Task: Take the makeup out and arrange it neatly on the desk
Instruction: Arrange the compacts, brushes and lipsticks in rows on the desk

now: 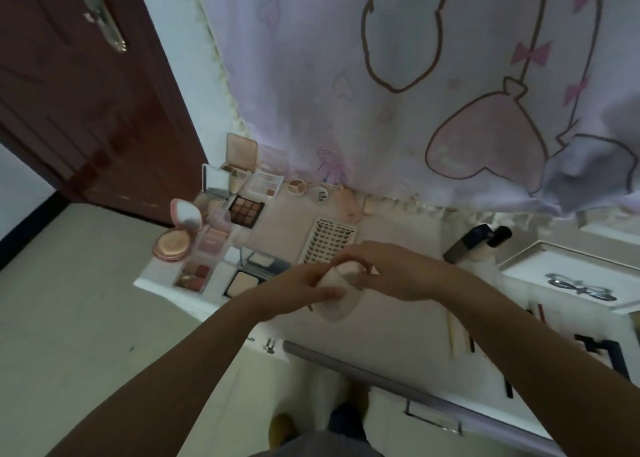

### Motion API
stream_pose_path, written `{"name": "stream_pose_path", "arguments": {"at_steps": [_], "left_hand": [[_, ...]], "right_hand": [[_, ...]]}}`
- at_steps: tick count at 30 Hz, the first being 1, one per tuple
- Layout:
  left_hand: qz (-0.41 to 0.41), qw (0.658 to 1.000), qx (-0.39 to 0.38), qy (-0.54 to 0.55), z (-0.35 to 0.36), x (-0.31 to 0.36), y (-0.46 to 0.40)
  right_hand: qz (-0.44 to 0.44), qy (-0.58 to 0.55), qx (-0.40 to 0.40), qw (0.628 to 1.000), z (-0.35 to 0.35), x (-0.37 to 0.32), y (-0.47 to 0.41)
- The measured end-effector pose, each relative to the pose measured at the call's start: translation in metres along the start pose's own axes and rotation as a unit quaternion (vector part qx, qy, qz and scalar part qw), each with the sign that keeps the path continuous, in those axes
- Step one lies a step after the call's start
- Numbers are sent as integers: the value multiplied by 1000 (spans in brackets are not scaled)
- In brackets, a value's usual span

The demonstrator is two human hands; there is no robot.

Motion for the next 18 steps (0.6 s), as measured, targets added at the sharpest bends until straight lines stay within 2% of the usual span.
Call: {"name": "stream_pose_path", "arguments": {"at_steps": [3,6,9,12,14,16,18], "left_hand": [[-9,981,-116,154,21,-21,10],[-9,950,-180,253,32,-28,18],[-16,921,-202,332,38,-37,24],[-7,886,-202,418,41,-44,27],[-2,889,-186,419,37,-47,29],[-4,917,-148,371,26,-49,30],[-6,941,-118,317,16,-49,31]], "right_hand": [[-34,-25,0,999,11,-15,8],[-64,-89,22,994,17,-19,12],[-81,-134,38,987,25,-20,13],[-102,-80,99,987,28,-30,13],[-125,-78,123,981,27,-36,15],[-123,-166,90,974,29,-28,11],[-64,-252,43,965,33,-8,3]]}}
Point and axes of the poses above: each hand's wrist, its own y-axis away from the middle knuckle, its own z-axis out of the palm, x = y × z, the point moved 10 cm from there along -y, towards the middle knuckle, and after that the axes turned 15 degrees about -x, right-handed, at the moved point
